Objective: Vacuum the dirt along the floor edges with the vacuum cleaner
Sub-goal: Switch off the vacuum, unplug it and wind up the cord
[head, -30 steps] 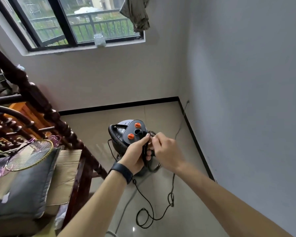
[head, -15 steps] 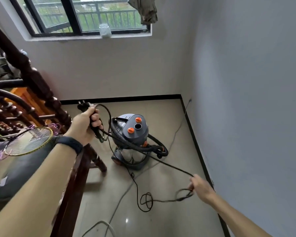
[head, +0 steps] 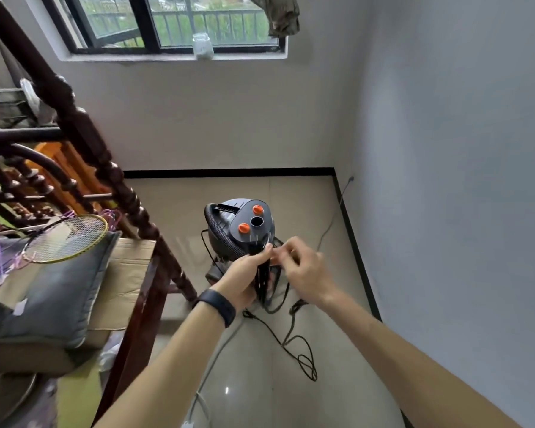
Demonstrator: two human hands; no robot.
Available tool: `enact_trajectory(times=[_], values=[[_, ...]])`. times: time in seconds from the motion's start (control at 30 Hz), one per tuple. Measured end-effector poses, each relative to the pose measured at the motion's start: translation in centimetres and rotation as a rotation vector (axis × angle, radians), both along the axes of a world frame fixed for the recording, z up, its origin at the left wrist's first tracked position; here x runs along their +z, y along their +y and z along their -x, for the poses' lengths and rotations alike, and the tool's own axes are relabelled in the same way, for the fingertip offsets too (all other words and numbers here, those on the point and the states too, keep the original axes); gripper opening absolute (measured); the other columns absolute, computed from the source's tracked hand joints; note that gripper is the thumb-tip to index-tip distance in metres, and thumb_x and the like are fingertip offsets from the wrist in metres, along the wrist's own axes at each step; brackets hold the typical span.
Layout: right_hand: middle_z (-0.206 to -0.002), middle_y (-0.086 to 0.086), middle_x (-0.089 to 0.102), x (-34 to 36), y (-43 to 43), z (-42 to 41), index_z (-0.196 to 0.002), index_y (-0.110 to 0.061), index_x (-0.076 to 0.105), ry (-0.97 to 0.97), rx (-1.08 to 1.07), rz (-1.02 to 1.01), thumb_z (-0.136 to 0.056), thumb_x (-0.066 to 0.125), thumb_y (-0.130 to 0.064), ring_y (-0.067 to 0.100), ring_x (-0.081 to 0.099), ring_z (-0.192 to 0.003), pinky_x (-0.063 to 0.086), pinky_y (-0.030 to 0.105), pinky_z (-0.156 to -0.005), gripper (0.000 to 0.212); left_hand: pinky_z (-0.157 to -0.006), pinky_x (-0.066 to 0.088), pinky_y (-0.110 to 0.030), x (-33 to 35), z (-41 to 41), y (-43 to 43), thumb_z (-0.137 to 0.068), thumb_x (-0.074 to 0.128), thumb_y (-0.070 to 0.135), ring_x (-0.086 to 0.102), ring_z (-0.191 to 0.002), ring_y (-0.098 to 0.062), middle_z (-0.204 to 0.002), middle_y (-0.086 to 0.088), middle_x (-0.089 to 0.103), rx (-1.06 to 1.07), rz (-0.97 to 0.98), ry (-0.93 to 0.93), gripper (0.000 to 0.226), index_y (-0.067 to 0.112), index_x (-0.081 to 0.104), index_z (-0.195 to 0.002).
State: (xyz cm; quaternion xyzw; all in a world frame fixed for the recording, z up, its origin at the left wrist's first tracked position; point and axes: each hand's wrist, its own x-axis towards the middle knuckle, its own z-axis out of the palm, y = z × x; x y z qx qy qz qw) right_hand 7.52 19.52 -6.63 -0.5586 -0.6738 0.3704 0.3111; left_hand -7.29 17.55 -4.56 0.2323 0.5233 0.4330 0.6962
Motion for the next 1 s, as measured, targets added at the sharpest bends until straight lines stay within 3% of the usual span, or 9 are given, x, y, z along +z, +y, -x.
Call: enact_trajectory(times=[0.1, 0.2, 0.3, 0.4, 0.57, 0.7, 0.77, 0.9, 1.0], values=[[-0.061, -0.030, 0.062, -1.1, -1.8, 0.3, -0.095, -0.023, 0.068, -0.022, 0.131, -0.044, -0.103, 0.060, -0.035, -0.010, 0.059, -0.060, 0.039, 0.007, -0.058, 0.017, -0.053, 0.053, -0.025, 0.3, -0.8, -0.1, -0.099, 0.057, 0.031, 0.064, -0.060, -0.016, -0.083, -0.006, 0.065, 0.077, 0.022, -0.149, 0.024, 0.010, 0.066, -0.093], [-0.060, -0.016, 0.061, -2.4, -2.7, -1.0, -0.076, -0.022, 0.058, -0.053, 0.189, 0.050, -0.096, 0.062, -0.050, 0.006, 0.061, -0.060, 0.045, 0.021, -0.058, 0.034, -0.055, 0.055, -0.024, 0.8, -0.5, 0.6, -0.102, 0.051, 0.027, 0.064, -0.071, -0.019, -0.081, -0.006, 0.064, 0.215, -0.014, -0.157, 0.028, 0.012, 0.057, -0.079], [-0.064, -0.009, 0.062, -3.6, -3.2, -3.1, -0.068, -0.025, 0.053, -0.022, 0.179, 0.198, -0.097, 0.064, -0.048, 0.025, 0.071, -0.078, 0.058, 0.047, -0.078, 0.038, -0.063, 0.052, -0.030, 2.1, 1.3, 2.0, -0.103, 0.048, 0.028, 0.057, -0.062, -0.018, -0.068, 0.000, 0.055, 0.278, -0.083, -0.239, 0.026, 0.014, 0.055, -0.082], [-0.077, -0.015, 0.073, -4.0, -3.2, -5.1, -0.076, -0.029, 0.063, 0.013, 0.218, 0.271, -0.100, 0.063, -0.049, 0.016, 0.073, -0.089, 0.057, 0.047, -0.091, 0.031, -0.071, 0.044, -0.029, 3.3, 3.3, 3.3, -0.104, 0.046, 0.028, 0.048, -0.054, -0.015, -0.062, 0.003, 0.048, 0.244, -0.135, -0.250, 0.027, 0.013, 0.052, -0.082], [-0.074, -0.006, 0.072, -4.0, -2.6, -5.5, -0.070, -0.033, 0.071, 0.077, 0.196, 0.295, -0.087, 0.078, -0.041, 0.003, 0.065, -0.071, 0.049, 0.028, -0.072, 0.020, -0.063, 0.046, -0.027, 4.0, 3.6, 4.0, -0.104, 0.045, 0.028, 0.044, -0.051, -0.013, -0.061, 0.005, 0.044, 0.214, -0.206, -0.204, 0.029, 0.015, 0.052, -0.080], [-0.086, 0.012, 0.072, -4.3, -2.4, -6.0, -0.084, -0.015, 0.066, 0.402, 0.155, 0.545, -0.076, 0.083, -0.037, 0.026, 0.078, -0.092, 0.058, 0.040, -0.080, 0.029, -0.062, 0.047, -0.029, 4.4, 3.7, 4.3, -0.105, 0.044, 0.030, 0.042, -0.050, -0.011, -0.060, 0.007, 0.042, 0.235, -0.241, -0.210, 0.030, 0.016, 0.053, -0.080], [-0.084, 0.009, 0.066, -4.9, -2.6, -6.0, -0.093, -0.010, 0.057, 0.455, 0.174, 0.645, -0.074, 0.083, -0.034, 0.034, 0.077, -0.083, 0.062, 0.044, -0.078, 0.040, -0.060, 0.049, -0.028, 4.1, 3.8, 4.4, -0.105, 0.044, 0.031, 0.041, -0.049, -0.010, -0.060, 0.008, 0.042, 0.232, -0.238, -0.185, 0.030, 0.017, 0.053, -0.081], [-0.088, -0.008, 0.065, -6.7, -3.4, -6.4, -0.102, -0.025, 0.062, 0.131, 0.144, 0.484, -0.073, 0.079, -0.051, 0.011, 0.060, -0.076, 0.046, 0.027, -0.067, 0.042, -0.059, 0.042, -0.024, 3.6, 5.5, 5.3, -0.103, 0.045, 0.035, 0.037, -0.045, -0.006, -0.057, 0.012, 0.040, 0.292, -0.212, -0.218, 0.032, 0.021, 0.051, -0.075], [-0.056, -0.014, 0.053, -8.0, -3.2, -7.9, -0.065, -0.027, 0.065, 0.097, 0.036, 0.333, -0.086, 0.076, -0.050, 0.007, 0.046, -0.055, 0.033, 0.026, -0.055, 0.033, -0.051, 0.040, -0.021, 3.3, 7.6, 6.2, -0.103, 0.045, 0.037, 0.036, -0.041, -0.005, -0.053, 0.012, 0.039, 0.328, -0.197, -0.144, 0.033, 0.021, 0.051, -0.075]])
